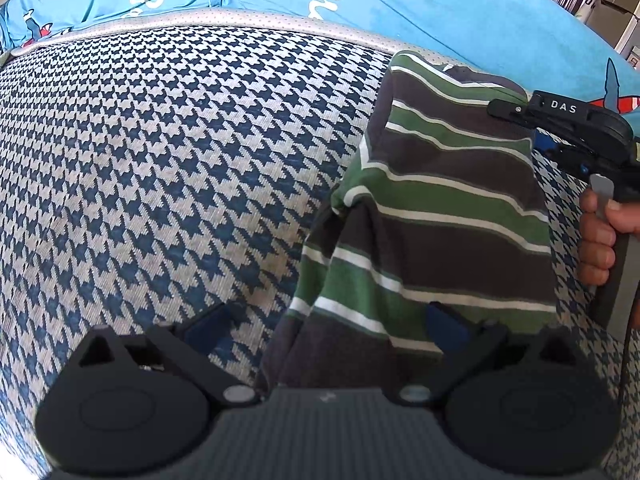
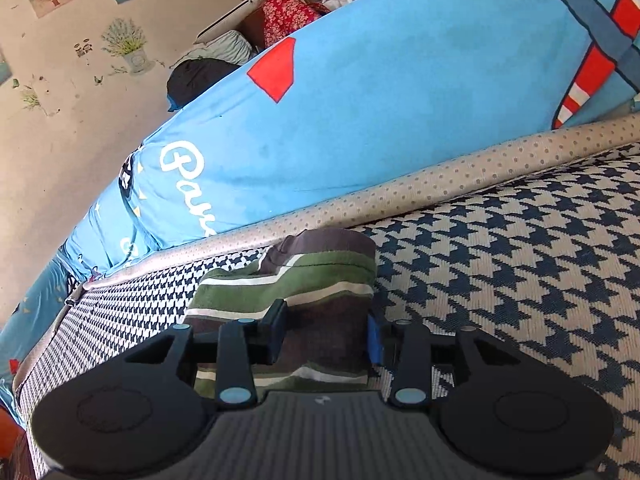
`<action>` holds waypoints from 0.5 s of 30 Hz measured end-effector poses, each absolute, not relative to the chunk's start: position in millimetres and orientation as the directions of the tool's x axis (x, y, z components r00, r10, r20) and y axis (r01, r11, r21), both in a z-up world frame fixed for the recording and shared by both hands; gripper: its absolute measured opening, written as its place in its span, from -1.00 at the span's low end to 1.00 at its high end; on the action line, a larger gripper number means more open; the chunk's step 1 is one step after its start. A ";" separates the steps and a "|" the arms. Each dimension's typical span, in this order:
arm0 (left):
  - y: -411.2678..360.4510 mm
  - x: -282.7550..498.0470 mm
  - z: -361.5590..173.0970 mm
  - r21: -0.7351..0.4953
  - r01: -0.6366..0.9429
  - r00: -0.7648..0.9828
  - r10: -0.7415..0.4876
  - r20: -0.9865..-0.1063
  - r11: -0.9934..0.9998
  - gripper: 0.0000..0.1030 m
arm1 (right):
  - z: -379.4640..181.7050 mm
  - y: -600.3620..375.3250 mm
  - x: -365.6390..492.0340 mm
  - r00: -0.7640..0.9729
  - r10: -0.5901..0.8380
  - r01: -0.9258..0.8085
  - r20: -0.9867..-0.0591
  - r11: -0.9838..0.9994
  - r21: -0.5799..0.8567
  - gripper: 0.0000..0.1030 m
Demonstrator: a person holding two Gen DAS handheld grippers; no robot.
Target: Fold clothes
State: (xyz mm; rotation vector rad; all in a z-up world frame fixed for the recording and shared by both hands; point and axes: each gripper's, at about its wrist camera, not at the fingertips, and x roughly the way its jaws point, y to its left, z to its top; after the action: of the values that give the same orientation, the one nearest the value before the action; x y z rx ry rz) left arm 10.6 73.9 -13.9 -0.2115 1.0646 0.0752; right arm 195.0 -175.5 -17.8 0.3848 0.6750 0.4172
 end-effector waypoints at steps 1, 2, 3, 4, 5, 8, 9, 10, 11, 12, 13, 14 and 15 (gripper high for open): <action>74.0 10.4 -14.1 -0.134 -0.161 0.484 -0.040 -0.874 0.978 1.00 | -18.6 -173.3 195.6 0.704 0.492 -0.252 -0.511 0.847 0.468 -0.23; 73.9 10.3 -14.2 -0.131 -0.159 0.484 -0.038 -0.874 0.979 1.00 | -19.3 -171.4 196.2 0.705 0.496 -0.259 -0.508 0.846 0.467 -0.23; 74.0 10.3 -14.6 -0.128 -0.157 0.483 -0.037 -0.875 0.979 1.00 | -20.1 -169.7 196.7 0.706 0.497 -0.263 -0.505 0.846 0.465 -0.23; 73.9 10.5 -14.8 -0.125 -0.157 0.483 -0.035 -0.875 0.980 1.00 | -20.9 -167.9 197.3 0.707 0.498 -0.267 -0.502 0.845 0.462 -0.23; 73.9 10.7 -15.1 -0.122 -0.156 0.483 -0.032 -0.875 0.980 1.00 | -21.5 -166.3 197.7 0.709 0.498 -0.271 -0.500 0.846 0.459 -0.26; 73.7 11.4 -15.7 -0.113 -0.155 0.482 -0.024 -0.876 0.981 1.00 | -23.1 -162.3 199.8 0.714 0.487 -0.269 -0.503 0.854 0.445 -0.67; 73.6 11.7 -15.8 -0.109 -0.155 0.482 -0.021 -0.876 0.982 1.00 | -23.2 -161.9 200.1 0.716 0.482 -0.263 -0.505 0.857 0.444 -0.72; 73.6 12.0 -15.8 -0.106 -0.156 0.482 -0.019 -0.876 0.982 1.00 | -22.9 -162.0 200.1 0.719 0.477 -0.259 -0.505 0.858 0.443 -0.75; 73.5 12.2 -15.9 -0.104 -0.156 0.482 -0.016 -0.876 0.982 1.00 | -21.9 -161.6 199.4 0.723 0.470 -0.253 -0.507 0.862 0.438 -0.78; 73.4 12.4 -16.0 -0.100 -0.157 0.482 -0.013 -0.876 0.983 1.00 | -19.6 -160.6 197.7 0.730 0.458 -0.249 -0.508 0.870 0.426 -0.80; 73.3 12.5 -16.0 -0.098 -0.157 0.482 -0.010 -0.876 0.983 1.00 | -16.4 -159.4 195.5 0.740 0.444 -0.246 -0.505 0.878 0.411 -0.81; 73.3 12.5 -15.9 -0.097 -0.158 0.483 -0.009 -0.876 0.983 1.00 | -13.2 -158.2 193.3 0.751 0.430 -0.243 -0.502 0.886 0.395 -0.82; 73.3 12.2 -15.6 -0.099 -0.156 0.485 -0.011 -0.875 0.983 1.00 | -10.0 -157.0 191.1 0.761 0.415 -0.239 -0.498 0.894 0.380 -0.83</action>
State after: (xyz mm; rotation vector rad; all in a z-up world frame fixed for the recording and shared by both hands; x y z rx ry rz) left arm 12.2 73.3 -15.6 -0.1733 1.0624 0.0887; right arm 191.1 -157.0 -10.0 0.3040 0.6095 0.3622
